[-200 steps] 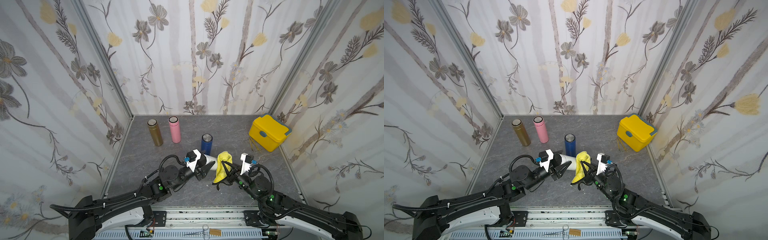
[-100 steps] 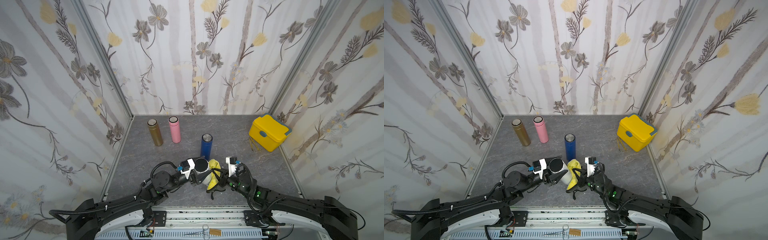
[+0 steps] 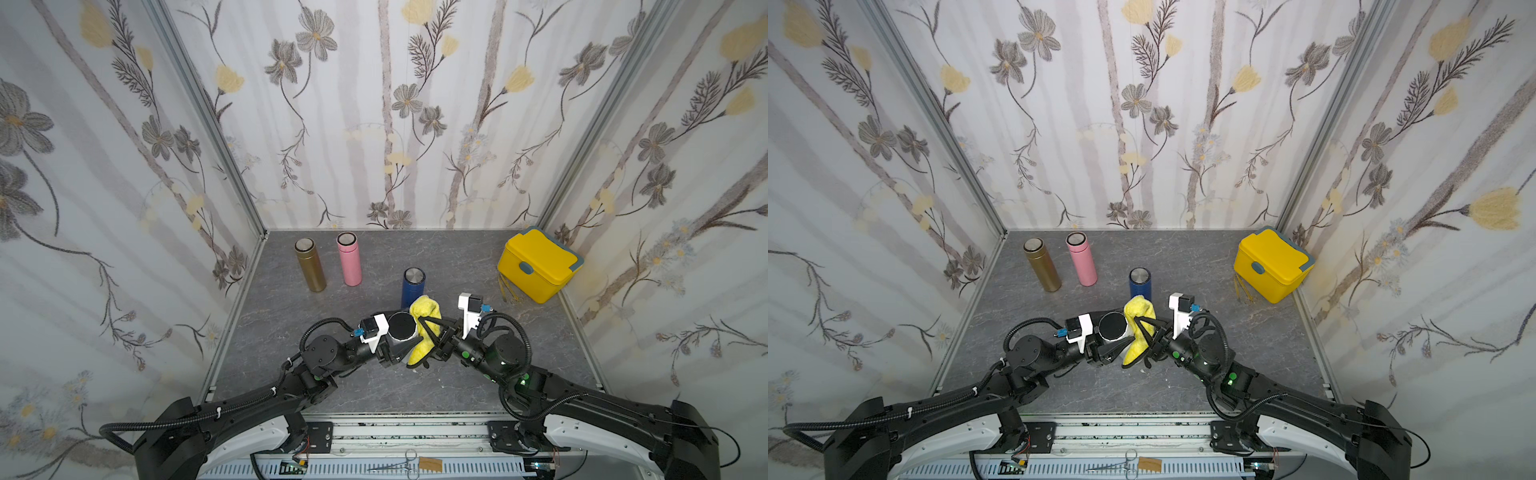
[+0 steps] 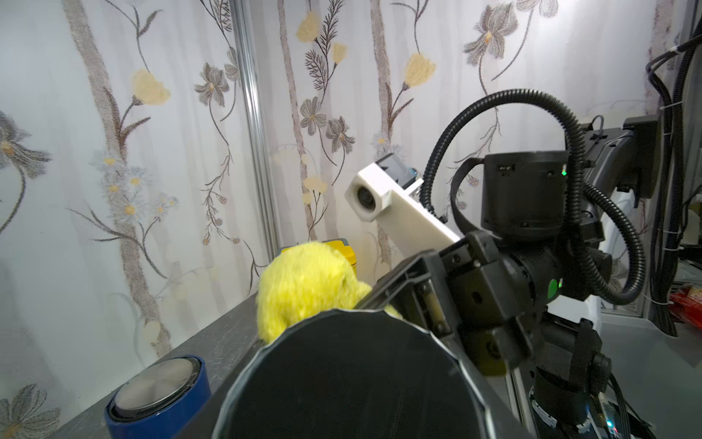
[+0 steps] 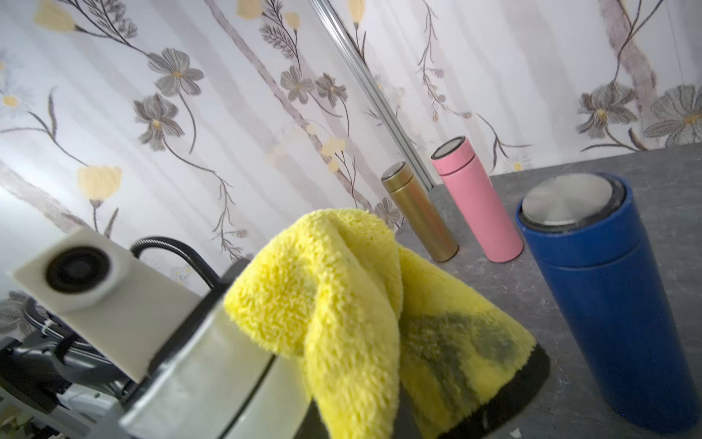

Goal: Wipe the surface of the thermos
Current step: Wipe the dirt from the surface of the thermos.

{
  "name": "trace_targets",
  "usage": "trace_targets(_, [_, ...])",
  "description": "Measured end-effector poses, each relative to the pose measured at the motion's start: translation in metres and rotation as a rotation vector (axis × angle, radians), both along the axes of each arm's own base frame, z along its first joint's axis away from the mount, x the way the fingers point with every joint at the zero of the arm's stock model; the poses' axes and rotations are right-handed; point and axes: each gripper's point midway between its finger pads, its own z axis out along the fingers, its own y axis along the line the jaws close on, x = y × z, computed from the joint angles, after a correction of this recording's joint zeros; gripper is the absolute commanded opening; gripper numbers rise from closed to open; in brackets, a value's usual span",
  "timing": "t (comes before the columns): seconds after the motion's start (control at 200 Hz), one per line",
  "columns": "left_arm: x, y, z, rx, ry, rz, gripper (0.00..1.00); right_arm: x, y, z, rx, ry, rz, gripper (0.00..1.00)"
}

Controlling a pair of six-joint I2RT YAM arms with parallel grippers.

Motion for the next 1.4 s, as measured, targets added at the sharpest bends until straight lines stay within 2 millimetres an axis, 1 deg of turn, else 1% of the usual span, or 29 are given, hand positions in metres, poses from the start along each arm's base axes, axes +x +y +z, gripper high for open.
trace_targets(0.085, [-0.001, -0.002, -0.006, 0.022, 0.008, -0.016, 0.0, -0.004, -0.003, -0.053, -0.072, 0.061, 0.015, 0.0])
trace_targets(0.12, [-0.002, -0.003, -0.007, 0.025, 0.007, -0.022, 0.0, -0.008, -0.004, -0.071, -0.098, 0.084, 0.027, 0.0])
trace_targets(0.165, [-0.003, -0.003, -0.007, 0.029, -0.001, -0.027, 0.0, -0.011, -0.005, -0.086, -0.121, 0.107, 0.039, 0.0])
trace_targets(0.2, [-0.004, -0.003, -0.007, 0.033, -0.009, -0.031, 0.0, -0.013, -0.005, -0.088, -0.124, 0.114, 0.046, 0.0])
trace_targets(0.26, [-0.005, -0.003, -0.009, 0.04, -0.024, -0.035, 0.0, -0.014, -0.004, -0.08, -0.107, 0.103, 0.056, 0.0])
trace_targets(0.295, [-0.006, -0.003, -0.011, 0.044, -0.035, -0.035, 0.0, -0.013, -0.002, -0.07, -0.09, 0.09, 0.057, 0.0])
trace_targets(0.4, [-0.008, -0.002, -0.016, 0.058, -0.059, -0.037, 0.0, -0.012, 0.003, -0.012, 0.009, -0.003, 0.064, 0.0])
trace_targets(0.44, [-0.008, -0.002, -0.017, 0.061, -0.069, -0.04, 0.0, -0.012, 0.003, 0.005, 0.036, -0.031, 0.066, 0.0])
trace_targets(0.48, [-0.009, -0.002, -0.015, 0.059, -0.086, -0.04, 0.0, -0.012, 0.004, 0.012, 0.045, -0.045, 0.066, 0.0])
trace_targets(0.535, [-0.012, -0.002, -0.015, 0.06, -0.108, -0.053, 0.0, -0.012, 0.006, 0.011, 0.042, -0.044, 0.07, 0.0])
trace_targets(0.59, [-0.014, -0.002, -0.02, 0.075, -0.121, -0.062, 0.0, -0.01, 0.009, 0.002, 0.028, -0.035, 0.07, 0.0])
trace_targets(0.625, [-0.017, -0.003, -0.024, 0.089, -0.127, -0.078, 0.0, -0.01, 0.01, -0.01, 0.012, -0.024, 0.07, 0.0])
trace_targets(0.664, [-0.021, -0.005, -0.029, 0.106, -0.134, -0.103, 0.0, -0.011, 0.01, -0.03, -0.016, -0.007, 0.077, 0.0])
trace_targets(0.709, [-0.025, -0.006, -0.034, 0.122, -0.141, -0.125, 0.0, -0.014, 0.01, -0.059, -0.066, 0.025, 0.094, 0.0])
trace_targets(0.769, [-0.031, -0.007, -0.039, 0.138, -0.161, -0.155, 0.0, -0.021, 0.007, -0.087, -0.107, 0.061, 0.117, 0.0])
trace_targets(0.794, [-0.033, -0.007, -0.041, 0.143, -0.168, -0.165, 0.0, -0.023, 0.006, -0.093, -0.115, 0.066, 0.126, 0.0])
trace_targets(0.834, [-0.036, -0.007, -0.045, 0.153, -0.182, -0.179, 0.0, -0.025, 0.007, -0.095, -0.117, 0.067, 0.142, 0.0])
trace_targets(0.884, [-0.04, -0.006, -0.05, 0.162, -0.197, -0.195, 0.0, -0.026, 0.009, -0.087, -0.099, 0.054, 0.155, 0.0])
trace_targets(0.924, [-0.043, -0.006, -0.052, 0.165, -0.211, -0.206, 0.0, -0.026, 0.012, -0.074, -0.082, 0.029, 0.163, 0.0])
trace_targets(1.024, [-0.049, -0.005, -0.051, 0.164, -0.245, -0.229, 0.0, -0.027, 0.019, -0.018, 0.005, -0.079, 0.182, 0.0])
trace_targets(1.059, [-0.051, -0.005, -0.05, 0.162, -0.254, -0.24, 0.0, -0.028, 0.019, -0.003, 0.032, -0.108, 0.188, 0.0])
trace_targets(1.094, [-0.054, -0.005, -0.049, 0.16, -0.265, -0.255, 0.0, -0.029, 0.02, 0.006, 0.041, -0.133, 0.19, 0.0])
trace_targets(1.134, [-0.056, -0.005, -0.049, 0.16, -0.272, -0.265, 0.0, -0.029, 0.02, 0.008, 0.045, -0.14, 0.193, 0.0])
trace_targets(1.169, [-0.059, -0.005, -0.05, 0.161, -0.276, -0.279, 0.0, -0.029, 0.021, 0.004, 0.034, -0.143, 0.196, 0.0])
trace_targets(1.204, [-0.061, -0.005, -0.05, 0.162, -0.281, -0.293, 0.0, -0.03, 0.022, -0.004, 0.02, -0.139, 0.203, 0.0])
trace_targets(1.244, [-0.064, -0.005, -0.051, 0.164, -0.286, -0.306, 0.0, -0.03, 0.024, -0.022, -0.01, -0.118, 0.209, 0.0])
trace_targets(1.319, [-0.068, -0.005, -0.054, 0.172, -0.285, -0.335, 0.0, -0.03, 0.023, -0.063, -0.085, -0.061, 0.214, 0.0])
trace_targets(1.364, [-0.07, -0.005, -0.056, 0.178, -0.281, -0.349, 0.0, -0.031, 0.022, -0.08, -0.113, -0.04, 0.218, 0.0])
trace_targets(1.399, [-0.071, -0.005, -0.057, 0.182, -0.277, -0.358, 0.0, -0.032, 0.023, -0.086, -0.122, -0.029, 0.225, 0.0])
